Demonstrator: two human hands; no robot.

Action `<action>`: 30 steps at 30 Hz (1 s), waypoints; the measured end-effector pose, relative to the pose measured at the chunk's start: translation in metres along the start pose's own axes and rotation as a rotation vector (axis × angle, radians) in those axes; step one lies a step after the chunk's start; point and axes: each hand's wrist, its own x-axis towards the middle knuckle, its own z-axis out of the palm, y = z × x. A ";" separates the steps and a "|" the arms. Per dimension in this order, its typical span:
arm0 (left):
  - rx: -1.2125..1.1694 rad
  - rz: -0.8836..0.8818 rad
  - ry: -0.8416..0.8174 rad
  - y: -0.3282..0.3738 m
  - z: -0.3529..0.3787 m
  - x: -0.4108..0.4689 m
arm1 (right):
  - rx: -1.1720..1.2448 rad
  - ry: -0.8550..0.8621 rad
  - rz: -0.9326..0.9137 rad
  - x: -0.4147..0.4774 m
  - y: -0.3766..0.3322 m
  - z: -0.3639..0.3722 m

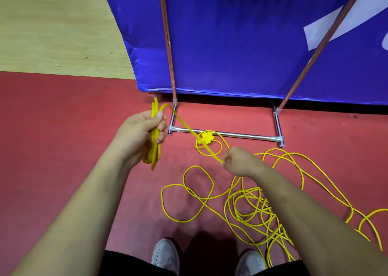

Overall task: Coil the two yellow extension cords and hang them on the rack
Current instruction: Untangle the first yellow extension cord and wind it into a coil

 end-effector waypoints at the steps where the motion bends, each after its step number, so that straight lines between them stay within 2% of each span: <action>1: 0.074 -0.027 -0.016 0.000 0.003 -0.003 | -0.036 -0.162 -0.022 -0.008 -0.011 -0.007; 3: 0.159 -0.124 -0.067 -0.003 0.011 -0.008 | 0.019 -0.470 -0.084 -0.030 -0.039 -0.025; 4: 0.176 -0.176 -0.122 -0.006 0.016 -0.011 | 0.115 -0.558 -0.148 -0.040 -0.052 -0.034; 5: 0.198 -0.218 -0.190 -0.008 0.021 -0.015 | 0.233 -0.569 -0.239 -0.047 -0.063 -0.042; 6: 0.219 -0.252 -0.257 -0.009 0.025 -0.018 | 0.359 -0.508 -0.331 -0.052 -0.071 -0.049; 8: 0.212 -0.270 -0.376 -0.010 0.029 -0.022 | 0.592 -0.247 -0.430 -0.051 -0.077 -0.059; 11: -0.019 -0.222 -0.449 -0.006 0.025 -0.019 | 0.774 0.033 -0.395 -0.039 -0.059 -0.064; 15: -0.265 -0.248 -0.310 0.003 0.011 -0.014 | 0.654 0.156 -0.283 -0.027 -0.004 -0.049; 17: -0.231 -0.274 -0.278 0.005 0.005 -0.015 | 0.683 0.204 -0.196 -0.023 0.018 -0.039; 19: -0.095 -0.316 -0.277 0.005 0.006 -0.018 | 0.782 0.260 -0.169 -0.020 0.025 -0.035; 22: 0.019 -0.400 -0.293 0.000 0.013 -0.021 | 0.768 0.308 -0.195 -0.019 0.017 -0.042; 30: 0.067 -0.461 -0.368 -0.011 0.027 -0.020 | 0.441 0.190 -0.377 -0.033 -0.050 -0.051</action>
